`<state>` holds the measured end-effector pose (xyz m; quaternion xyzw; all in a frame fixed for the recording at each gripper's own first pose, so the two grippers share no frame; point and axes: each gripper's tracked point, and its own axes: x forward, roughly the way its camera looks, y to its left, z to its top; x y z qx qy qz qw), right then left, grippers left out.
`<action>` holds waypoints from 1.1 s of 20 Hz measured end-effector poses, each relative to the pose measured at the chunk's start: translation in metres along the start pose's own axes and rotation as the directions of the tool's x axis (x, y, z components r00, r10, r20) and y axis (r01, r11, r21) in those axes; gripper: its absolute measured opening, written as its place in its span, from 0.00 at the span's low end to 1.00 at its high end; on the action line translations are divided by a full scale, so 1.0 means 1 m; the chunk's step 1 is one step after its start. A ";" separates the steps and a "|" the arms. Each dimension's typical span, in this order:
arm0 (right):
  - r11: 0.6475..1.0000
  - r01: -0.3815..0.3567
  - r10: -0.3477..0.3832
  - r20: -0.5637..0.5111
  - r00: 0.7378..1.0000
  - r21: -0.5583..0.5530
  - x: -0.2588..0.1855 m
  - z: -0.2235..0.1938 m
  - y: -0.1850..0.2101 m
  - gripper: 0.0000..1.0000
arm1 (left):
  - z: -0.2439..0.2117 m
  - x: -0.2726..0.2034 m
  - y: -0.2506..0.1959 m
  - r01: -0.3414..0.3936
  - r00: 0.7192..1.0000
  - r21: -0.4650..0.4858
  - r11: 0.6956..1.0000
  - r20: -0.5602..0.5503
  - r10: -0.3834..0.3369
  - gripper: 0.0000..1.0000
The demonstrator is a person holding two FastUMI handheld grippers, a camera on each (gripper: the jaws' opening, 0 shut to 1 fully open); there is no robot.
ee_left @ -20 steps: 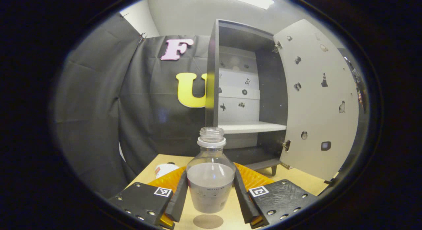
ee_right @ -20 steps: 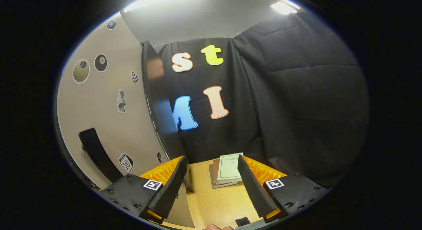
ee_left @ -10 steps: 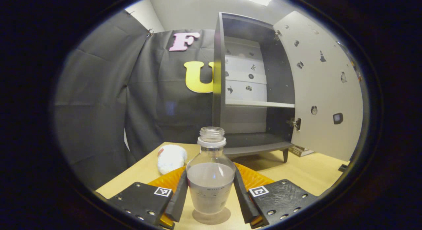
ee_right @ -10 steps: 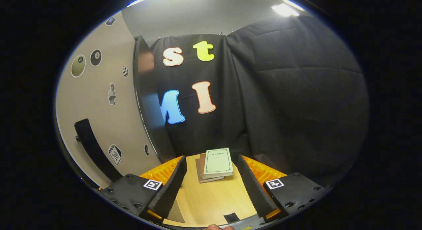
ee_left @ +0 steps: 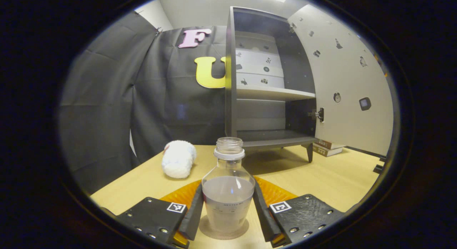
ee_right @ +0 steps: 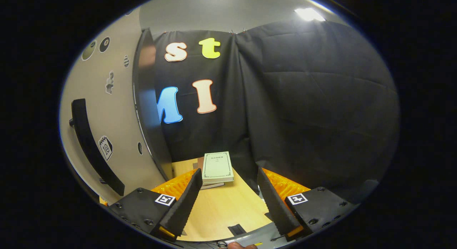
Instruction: Open the cabinet door with the right hand, grasp the bottle in the cabinet with the left hand and place it on the coaster, then close the cabinet door with the right hand.
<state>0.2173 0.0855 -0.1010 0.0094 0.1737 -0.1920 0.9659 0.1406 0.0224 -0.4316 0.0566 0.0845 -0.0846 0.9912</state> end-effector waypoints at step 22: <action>0.996 0.073 -0.076 0.037 0.996 0.057 -0.006 -0.020 -0.026 0.98 | 0.069 -0.034 0.014 -0.028 0.999 -0.040 0.999 0.038 0.030 0.84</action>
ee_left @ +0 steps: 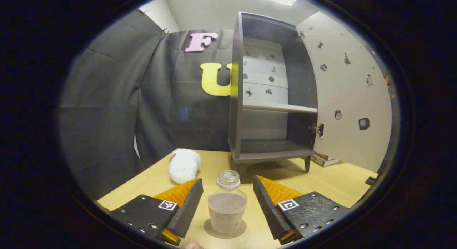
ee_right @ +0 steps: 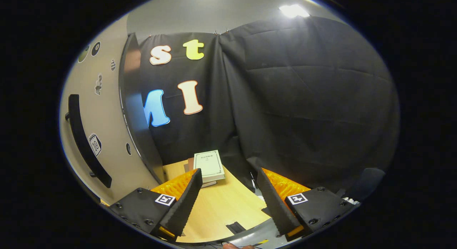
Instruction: Open the cabinet door with the right hand, grasp the bottle in the cabinet with the left hand and place it on the coaster, then close the cabinet door with the right hand.
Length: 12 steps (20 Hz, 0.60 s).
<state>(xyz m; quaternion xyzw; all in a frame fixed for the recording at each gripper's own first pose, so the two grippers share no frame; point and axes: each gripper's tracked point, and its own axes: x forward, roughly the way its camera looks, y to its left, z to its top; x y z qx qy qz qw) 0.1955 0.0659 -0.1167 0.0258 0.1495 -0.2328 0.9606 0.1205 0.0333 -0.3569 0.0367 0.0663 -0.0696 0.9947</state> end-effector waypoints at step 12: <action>0.995 -0.060 0.053 0.084 0.995 0.075 0.015 0.005 0.015 0.98 | 0.143 -0.072 -0.002 -0.088 0.995 0.056 0.995 0.060 0.084 0.84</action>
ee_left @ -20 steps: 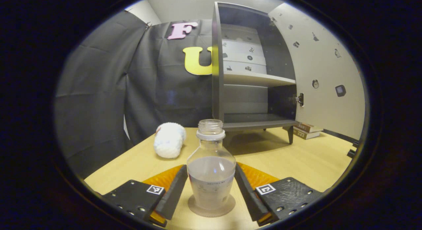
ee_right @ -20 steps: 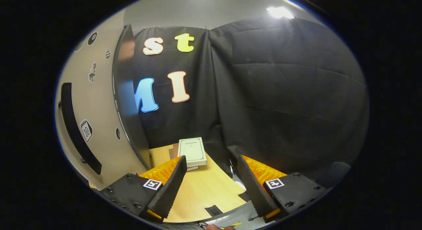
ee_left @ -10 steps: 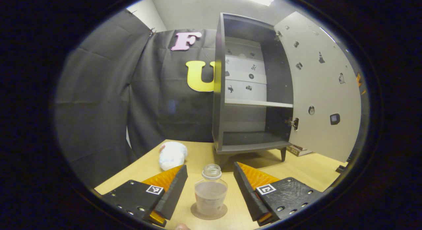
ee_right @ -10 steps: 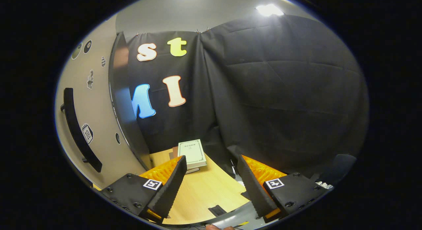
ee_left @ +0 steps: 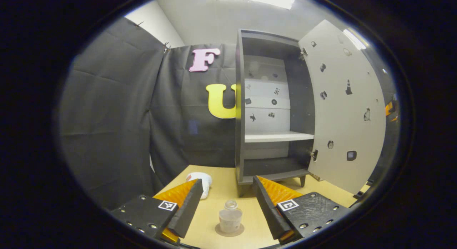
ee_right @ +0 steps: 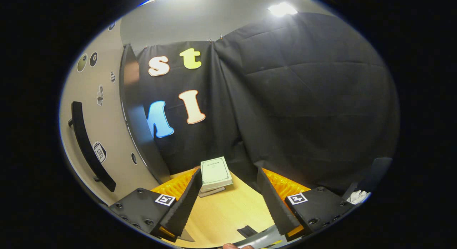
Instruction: Open the cabinet door with the right hand, grasp the bottle in the cabinet with the left hand and place it on the coaster, then close the cabinet door with the right hand.
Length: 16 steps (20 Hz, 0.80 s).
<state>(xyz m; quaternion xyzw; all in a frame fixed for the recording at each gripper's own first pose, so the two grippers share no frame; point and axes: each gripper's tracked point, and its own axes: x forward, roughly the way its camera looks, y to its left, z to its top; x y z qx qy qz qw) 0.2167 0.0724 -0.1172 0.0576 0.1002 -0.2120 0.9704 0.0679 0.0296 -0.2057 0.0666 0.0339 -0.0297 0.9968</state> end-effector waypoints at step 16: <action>0.940 -0.342 0.342 0.005 0.940 -0.015 0.027 0.040 0.058 0.98 | 0.098 -0.012 -0.089 -0.019 0.995 -0.063 0.998 0.094 0.025 0.84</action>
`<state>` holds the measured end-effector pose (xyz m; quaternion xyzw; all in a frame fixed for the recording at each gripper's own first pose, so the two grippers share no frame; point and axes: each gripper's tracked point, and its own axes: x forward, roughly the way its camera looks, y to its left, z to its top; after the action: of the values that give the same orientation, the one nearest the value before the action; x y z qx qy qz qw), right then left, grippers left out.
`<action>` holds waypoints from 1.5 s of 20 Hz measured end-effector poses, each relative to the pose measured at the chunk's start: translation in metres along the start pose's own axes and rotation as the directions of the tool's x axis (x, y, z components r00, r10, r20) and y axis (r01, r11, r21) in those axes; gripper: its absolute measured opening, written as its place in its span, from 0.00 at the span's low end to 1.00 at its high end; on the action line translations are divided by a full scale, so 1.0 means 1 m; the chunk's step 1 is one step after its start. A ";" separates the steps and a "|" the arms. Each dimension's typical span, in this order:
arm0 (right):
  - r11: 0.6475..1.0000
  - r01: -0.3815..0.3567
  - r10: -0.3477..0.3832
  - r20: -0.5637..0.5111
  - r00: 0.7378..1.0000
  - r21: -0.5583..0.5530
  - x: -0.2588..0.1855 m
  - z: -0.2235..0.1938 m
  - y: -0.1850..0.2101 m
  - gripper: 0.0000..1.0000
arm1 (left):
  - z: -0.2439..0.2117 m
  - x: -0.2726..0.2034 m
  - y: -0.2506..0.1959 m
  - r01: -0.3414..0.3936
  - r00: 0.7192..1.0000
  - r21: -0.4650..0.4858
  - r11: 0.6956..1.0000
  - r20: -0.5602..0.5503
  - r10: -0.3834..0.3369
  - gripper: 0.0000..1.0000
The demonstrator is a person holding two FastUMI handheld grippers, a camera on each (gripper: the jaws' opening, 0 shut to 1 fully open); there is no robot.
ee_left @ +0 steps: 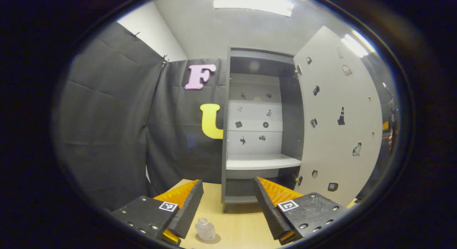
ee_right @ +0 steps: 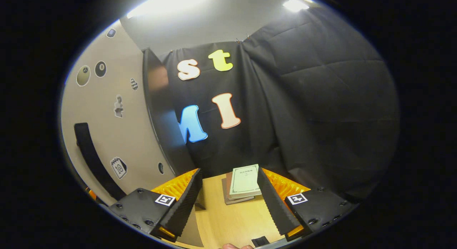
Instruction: Open the cabinet door with the right hand, grasp the bottle in the cabinet with the left hand and place it on the coaster, then close the cabinet door with the right hand.
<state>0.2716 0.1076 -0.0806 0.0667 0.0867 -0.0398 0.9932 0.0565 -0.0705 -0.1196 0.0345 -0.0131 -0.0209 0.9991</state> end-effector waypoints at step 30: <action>0.912 -0.406 0.402 -0.067 0.913 -0.053 -0.046 0.011 0.171 0.97 | 0.039 -0.015 0.052 -0.140 0.989 0.086 0.986 -0.038 0.143 0.86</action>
<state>0.2437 0.2778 -0.0407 0.0516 0.0993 0.1712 0.9789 0.0422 -0.0207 -0.0779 0.0754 0.0055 0.0514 0.9958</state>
